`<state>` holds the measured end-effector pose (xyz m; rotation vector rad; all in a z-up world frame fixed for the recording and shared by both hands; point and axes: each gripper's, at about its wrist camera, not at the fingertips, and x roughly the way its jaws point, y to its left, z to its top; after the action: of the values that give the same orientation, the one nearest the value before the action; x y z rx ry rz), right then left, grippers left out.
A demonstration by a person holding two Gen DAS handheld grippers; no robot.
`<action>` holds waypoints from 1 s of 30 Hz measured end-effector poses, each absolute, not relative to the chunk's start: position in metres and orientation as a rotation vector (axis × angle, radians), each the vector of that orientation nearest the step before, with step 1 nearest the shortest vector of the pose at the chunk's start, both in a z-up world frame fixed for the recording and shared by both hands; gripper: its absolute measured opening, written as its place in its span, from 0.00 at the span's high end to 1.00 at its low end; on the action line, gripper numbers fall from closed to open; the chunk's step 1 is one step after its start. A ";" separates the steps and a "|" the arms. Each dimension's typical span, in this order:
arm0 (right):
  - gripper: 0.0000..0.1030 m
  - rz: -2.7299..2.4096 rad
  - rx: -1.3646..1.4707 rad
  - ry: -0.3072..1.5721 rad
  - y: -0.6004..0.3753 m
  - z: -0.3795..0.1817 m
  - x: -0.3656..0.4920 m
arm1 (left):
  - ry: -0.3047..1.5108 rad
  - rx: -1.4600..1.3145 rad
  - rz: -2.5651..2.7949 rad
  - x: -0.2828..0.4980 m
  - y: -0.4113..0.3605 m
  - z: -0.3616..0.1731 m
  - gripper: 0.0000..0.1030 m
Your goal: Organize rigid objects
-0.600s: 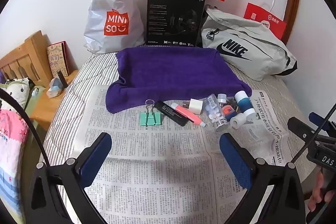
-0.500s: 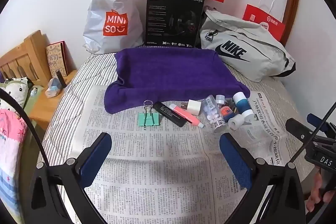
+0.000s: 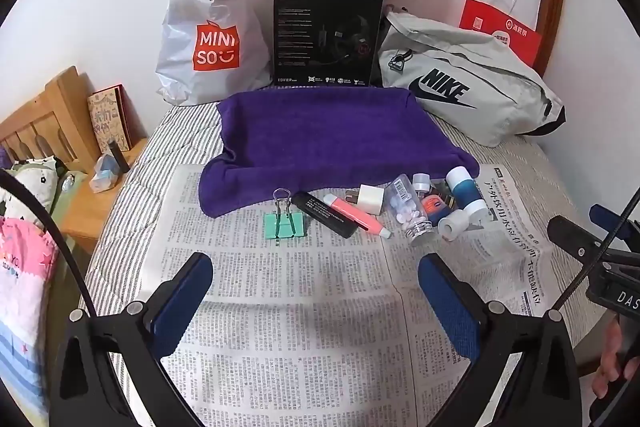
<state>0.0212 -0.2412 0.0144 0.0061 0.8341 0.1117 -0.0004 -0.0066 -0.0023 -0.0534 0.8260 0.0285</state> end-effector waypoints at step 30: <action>0.00 0.120 -0.002 0.832 -0.240 0.013 0.019 | 0.826 -0.039 0.029 -0.003 -0.008 -0.003 0.00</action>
<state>0.0186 -0.2403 0.0131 -0.0021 0.8319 0.1200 -0.0028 -0.0084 -0.0027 -0.0386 0.8258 0.0288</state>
